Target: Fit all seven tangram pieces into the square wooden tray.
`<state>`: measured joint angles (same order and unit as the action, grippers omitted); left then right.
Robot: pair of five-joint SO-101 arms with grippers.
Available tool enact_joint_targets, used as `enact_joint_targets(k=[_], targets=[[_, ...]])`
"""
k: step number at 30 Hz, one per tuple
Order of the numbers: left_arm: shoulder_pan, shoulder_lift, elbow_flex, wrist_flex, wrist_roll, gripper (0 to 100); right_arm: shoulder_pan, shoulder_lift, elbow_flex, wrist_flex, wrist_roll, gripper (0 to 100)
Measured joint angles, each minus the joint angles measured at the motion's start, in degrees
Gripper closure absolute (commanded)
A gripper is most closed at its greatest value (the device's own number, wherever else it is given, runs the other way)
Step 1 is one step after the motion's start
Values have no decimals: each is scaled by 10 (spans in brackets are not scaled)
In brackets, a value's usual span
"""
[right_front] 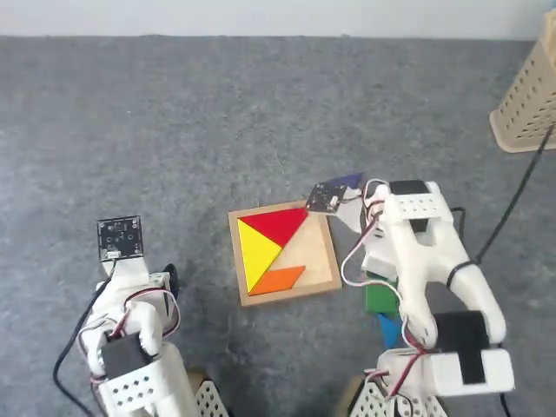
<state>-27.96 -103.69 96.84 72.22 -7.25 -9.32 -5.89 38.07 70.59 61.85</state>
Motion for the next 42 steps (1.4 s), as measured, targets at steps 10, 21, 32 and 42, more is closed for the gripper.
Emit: enact_joint_targets(k=[10,21,32,42], targets=[[0,0,0,0,0,775,0,-34,93,-102,4,835],[0,0,0,0,0,775,-1,-33,102,-164,-46,868],[0,0,0,0,0,775,-3,-33,94,-154,-47,985],[0,0,0,0,0,775,-2,-33,-55,-28,-71,884]])
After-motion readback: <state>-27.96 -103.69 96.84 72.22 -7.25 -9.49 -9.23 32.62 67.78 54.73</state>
